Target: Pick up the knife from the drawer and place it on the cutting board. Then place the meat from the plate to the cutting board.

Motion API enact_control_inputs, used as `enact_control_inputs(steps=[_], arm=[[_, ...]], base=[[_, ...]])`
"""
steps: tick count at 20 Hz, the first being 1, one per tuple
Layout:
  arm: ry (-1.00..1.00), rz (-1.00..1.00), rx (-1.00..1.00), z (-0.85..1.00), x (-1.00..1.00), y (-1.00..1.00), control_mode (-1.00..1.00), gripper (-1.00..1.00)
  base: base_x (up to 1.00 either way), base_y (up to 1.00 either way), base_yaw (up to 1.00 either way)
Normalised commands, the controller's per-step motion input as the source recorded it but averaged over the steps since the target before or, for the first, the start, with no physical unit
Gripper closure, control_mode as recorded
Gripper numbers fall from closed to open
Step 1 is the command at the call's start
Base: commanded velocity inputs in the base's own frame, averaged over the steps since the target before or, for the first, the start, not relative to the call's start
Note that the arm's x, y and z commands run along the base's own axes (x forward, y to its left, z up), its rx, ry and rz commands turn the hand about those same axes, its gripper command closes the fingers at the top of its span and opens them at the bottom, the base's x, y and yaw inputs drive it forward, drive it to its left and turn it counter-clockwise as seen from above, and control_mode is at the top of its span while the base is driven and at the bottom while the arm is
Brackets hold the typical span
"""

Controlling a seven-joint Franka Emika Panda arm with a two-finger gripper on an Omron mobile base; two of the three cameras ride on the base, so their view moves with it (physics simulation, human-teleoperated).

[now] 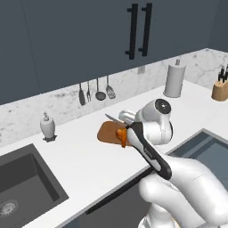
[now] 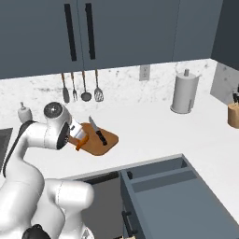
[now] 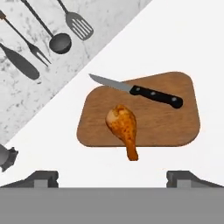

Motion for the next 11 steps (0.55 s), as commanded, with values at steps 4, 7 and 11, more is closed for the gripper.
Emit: enact_control_inputs(steps=[4,7,11], arm=[[0.25,-0.03,0.08,0.93,-1.0,-0.26,-1.0,-1.0],[0.31,-0.08,0.01,0.72,-1.0,-0.28,-1.0,-1.0],[0.33,-0.11,0.0,0.68,-1.0,-0.25,-1.0,-1.0]], base=[[0.0,0.0,0.0],[0.0,0.0,0.0],[0.0,0.0,0.0]])
